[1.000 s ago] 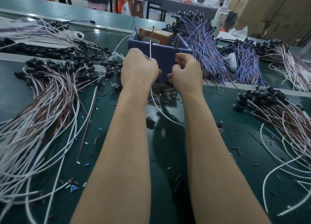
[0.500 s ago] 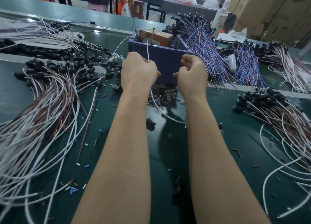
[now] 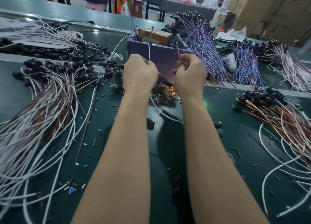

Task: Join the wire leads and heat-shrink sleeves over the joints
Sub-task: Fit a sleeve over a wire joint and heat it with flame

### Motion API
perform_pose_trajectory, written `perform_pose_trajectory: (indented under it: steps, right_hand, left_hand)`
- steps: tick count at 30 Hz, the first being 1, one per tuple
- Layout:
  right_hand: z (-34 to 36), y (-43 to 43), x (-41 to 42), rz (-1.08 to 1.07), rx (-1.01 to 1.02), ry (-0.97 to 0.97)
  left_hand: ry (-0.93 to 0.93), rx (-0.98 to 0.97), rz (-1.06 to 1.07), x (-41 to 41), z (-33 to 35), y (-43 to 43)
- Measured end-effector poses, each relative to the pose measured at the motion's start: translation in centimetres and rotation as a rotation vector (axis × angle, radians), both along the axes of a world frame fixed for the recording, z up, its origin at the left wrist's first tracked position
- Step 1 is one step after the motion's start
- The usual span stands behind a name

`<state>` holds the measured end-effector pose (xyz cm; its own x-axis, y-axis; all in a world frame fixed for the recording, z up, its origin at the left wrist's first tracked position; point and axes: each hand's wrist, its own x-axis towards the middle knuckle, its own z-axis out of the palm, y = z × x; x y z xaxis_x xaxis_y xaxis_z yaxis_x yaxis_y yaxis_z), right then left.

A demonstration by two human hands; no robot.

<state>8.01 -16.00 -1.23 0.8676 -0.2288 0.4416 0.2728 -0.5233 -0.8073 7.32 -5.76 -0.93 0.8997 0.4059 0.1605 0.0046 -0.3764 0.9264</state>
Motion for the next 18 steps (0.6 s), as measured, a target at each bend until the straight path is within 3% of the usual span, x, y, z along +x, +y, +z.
perform_pose_trajectory:
  steps: [18]
  right_hand:
    - [-0.14, -0.07, 0.25, -0.01, 0.012, -0.003]
  left_hand:
    - [-0.022, 0.003, -0.026, -0.33, 0.07, -0.35]
